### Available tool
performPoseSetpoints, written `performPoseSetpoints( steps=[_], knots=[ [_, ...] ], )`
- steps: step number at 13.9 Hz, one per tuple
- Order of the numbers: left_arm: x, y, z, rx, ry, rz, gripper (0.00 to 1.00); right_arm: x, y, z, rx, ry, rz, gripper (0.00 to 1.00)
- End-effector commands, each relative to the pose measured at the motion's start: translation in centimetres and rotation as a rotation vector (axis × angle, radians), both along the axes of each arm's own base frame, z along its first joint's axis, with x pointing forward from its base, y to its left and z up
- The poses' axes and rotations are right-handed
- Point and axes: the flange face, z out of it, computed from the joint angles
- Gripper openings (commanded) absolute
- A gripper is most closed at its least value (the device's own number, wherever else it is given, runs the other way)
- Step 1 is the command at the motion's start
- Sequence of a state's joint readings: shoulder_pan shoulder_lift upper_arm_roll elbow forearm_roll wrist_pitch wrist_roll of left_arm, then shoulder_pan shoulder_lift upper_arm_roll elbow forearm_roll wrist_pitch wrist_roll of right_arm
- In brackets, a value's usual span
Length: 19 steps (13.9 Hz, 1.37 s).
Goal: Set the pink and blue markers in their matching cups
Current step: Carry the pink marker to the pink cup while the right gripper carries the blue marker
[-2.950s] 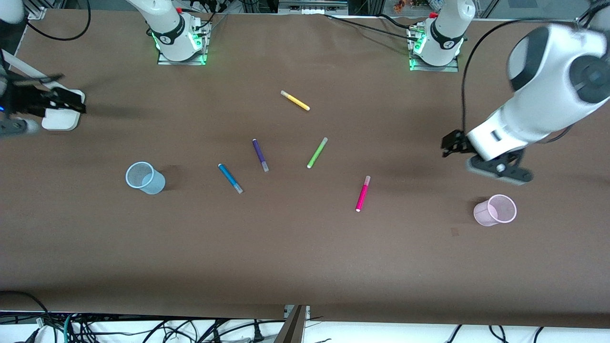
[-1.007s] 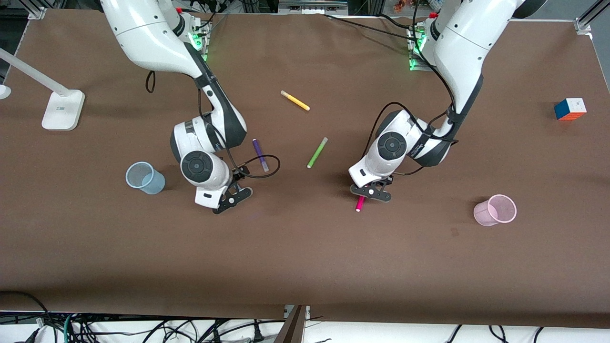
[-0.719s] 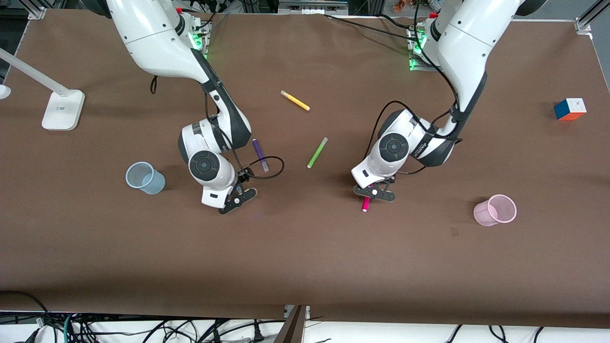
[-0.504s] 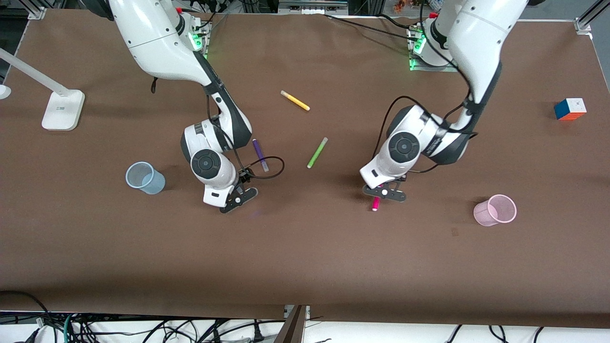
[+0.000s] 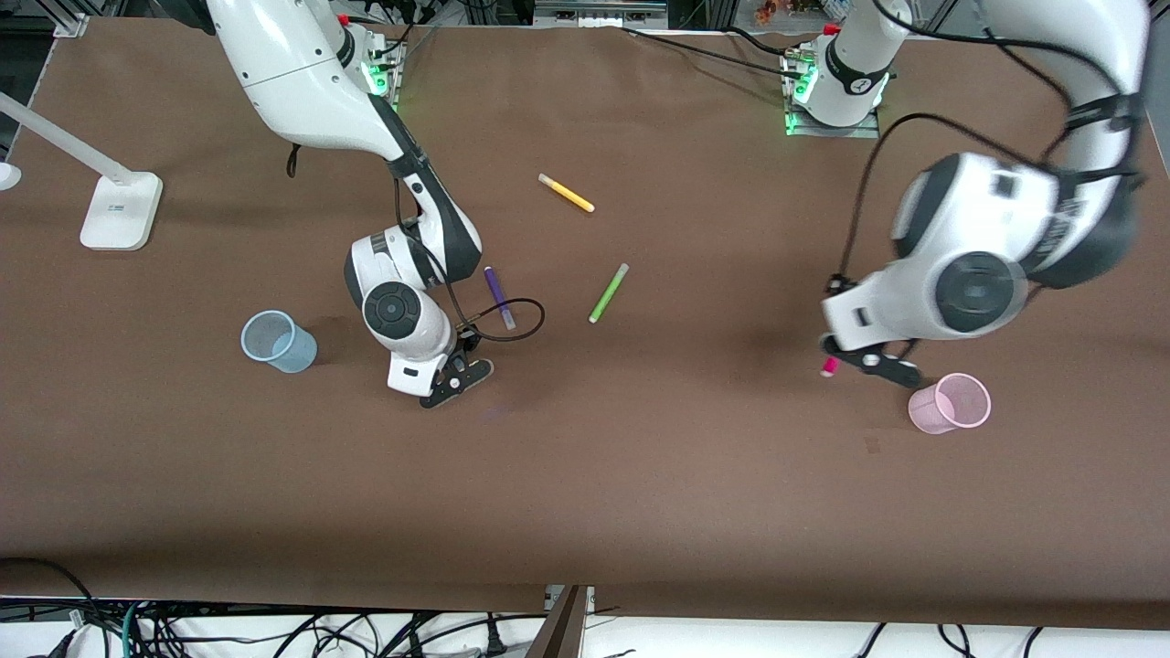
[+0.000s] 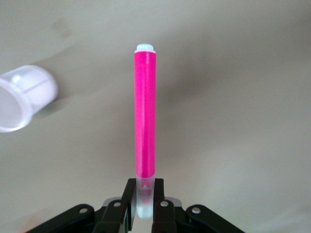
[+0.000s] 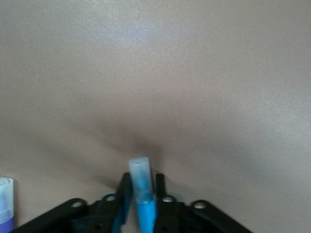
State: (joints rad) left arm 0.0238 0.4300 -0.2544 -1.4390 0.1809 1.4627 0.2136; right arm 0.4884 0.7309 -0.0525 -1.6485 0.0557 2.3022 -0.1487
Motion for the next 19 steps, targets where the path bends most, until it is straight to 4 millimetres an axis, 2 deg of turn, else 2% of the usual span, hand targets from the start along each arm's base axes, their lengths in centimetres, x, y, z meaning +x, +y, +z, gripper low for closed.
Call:
performPoseSetpoints(
  steps=[1, 3, 5, 7, 9, 11, 14, 16, 17, 19],
  knots=[
    [1.4, 6.1, 0.0, 0.069, 0.058, -0.144, 0.00, -0.7, 0.3, 0.4, 0.008, 0.003, 0.004, 0.00],
    [2.1, 8.9, -1.6, 0.170, 0.110, -0.270, 0.00, 0.1, -0.4, 3.6, 0.015, -0.013, 0.043, 0.00],
    [2.9, 11.9, -3.5, 0.269, 0.173, -0.368, 0.00, 1.6, -3.9, 8.4, -0.004, -0.002, 0.110, 0.00],
    [4.2, 14.1, -4.9, 0.350, 0.218, -0.442, 0.00, 2.3, -7.0, 12.9, -0.010, 0.004, 0.194, 0.00],
    [5.8, 15.3, -6.5, 0.406, 0.244, -0.484, 0.00, 2.7, -10.0, 16.4, -0.001, -0.001, 0.244, 0.00],
    [7.5, 15.2, -8.5, 0.440, 0.235, -0.529, 0.00, 3.0, -13.0, 18.5, 0.015, 0.006, 0.323, 0.00],
    [8.4, 14.2, -12.4, 0.460, 0.236, -0.576, 0.00, 3.3, -16.0, 19.9, 0.070, 0.001, 0.435, 0.00],
    [8.9, 14.0, -12.7, 0.459, 0.199, -0.593, 0.00, 3.7, -19.9, 19.5, 0.225, 0.005, 0.482, 0.00],
    [8.9, 13.9, -13.6, 0.459, 0.202, -0.586, 0.00, 3.8, -22.2, 19.2, 0.288, -0.010, 0.529, 0.00],
    [8.6, 12.1, -15.4, 0.485, 0.201, -0.575, 0.00, 3.6, -26.6, 18.0, 0.430, -0.019, 0.588, 0.00]
  ],
)
